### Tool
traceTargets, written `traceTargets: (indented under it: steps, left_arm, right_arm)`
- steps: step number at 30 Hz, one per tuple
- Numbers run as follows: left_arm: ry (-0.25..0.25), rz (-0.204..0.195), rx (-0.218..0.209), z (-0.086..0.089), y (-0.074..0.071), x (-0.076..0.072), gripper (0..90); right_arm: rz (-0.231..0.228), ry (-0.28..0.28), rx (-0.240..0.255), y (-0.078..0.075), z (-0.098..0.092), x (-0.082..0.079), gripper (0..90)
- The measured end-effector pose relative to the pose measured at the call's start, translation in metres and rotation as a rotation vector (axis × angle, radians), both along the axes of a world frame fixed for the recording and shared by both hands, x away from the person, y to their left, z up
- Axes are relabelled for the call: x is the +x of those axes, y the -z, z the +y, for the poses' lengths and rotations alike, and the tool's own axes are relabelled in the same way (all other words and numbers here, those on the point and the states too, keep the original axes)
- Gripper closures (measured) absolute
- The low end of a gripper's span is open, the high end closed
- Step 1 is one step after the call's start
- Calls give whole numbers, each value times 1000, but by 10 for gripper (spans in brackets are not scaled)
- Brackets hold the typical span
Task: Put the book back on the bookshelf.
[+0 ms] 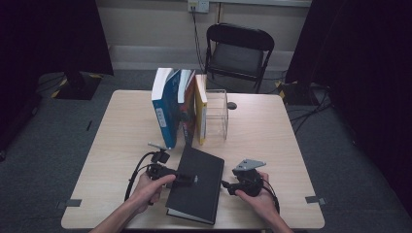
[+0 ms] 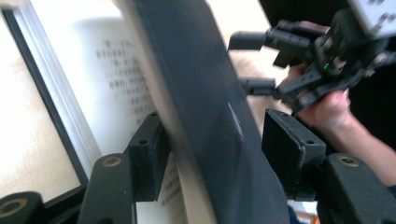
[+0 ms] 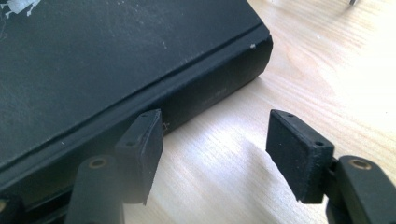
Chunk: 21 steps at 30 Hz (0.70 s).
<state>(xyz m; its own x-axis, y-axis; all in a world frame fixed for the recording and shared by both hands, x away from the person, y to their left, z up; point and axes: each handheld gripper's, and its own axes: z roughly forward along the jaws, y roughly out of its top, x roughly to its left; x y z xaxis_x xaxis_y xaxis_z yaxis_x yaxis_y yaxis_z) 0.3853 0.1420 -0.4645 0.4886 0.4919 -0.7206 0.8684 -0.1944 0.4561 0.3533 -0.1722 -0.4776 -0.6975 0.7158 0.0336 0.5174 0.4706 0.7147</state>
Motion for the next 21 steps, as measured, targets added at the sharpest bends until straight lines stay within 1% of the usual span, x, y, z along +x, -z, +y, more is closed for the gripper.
traceTargets:
  steps: [1, 2, 4, 5, 7, 9, 11, 13, 17, 19, 21]
  left_arm:
    - [0, 13, -4, 0, 1, 2, 422]
    - [-3, 30, -20, 0, 3, 5, 422]
    - [16, 39, -16, -3, 6, 9, 432]
    - [15, 44, -10, -5, 8, 12, 440]
    - [32, 44, 7, -9, 10, 18, 467]
    - [41, 56, -4, -13, 12, 24, 490]
    - [49, 55, -2, -20, 14, 27, 484]
    - [48, 58, -4, -21, 14, 28, 481]
    - [58, 23, 14, -25, 13, 26, 469]
    - [60, 32, -3, -23, 14, 27, 489]
    - [78, 34, -33, -20, 16, 28, 526]
  right_arm:
    - [1, 1, -2, 0, 0, 0, 365]
    - [2, 0, -2, 0, 0, 0, 365]
    - [5, 0, 0, 0, 0, 1, 364]
    - [6, 0, 1, 0, 0, 1, 364]
    - [4, -2, 0, 0, 0, 1, 364]
    - [4, -2, -2, 0, 0, 1, 365]
    - [-1, -3, -6, 0, 1, 1, 368]
    - [0, -3, -7, 0, 1, 1, 370]
    - [-3, -4, -7, 0, 1, 0, 371]
    - [-2, -4, -7, 0, 1, 1, 367]
    - [0, -7, -2, 0, 0, 1, 363]
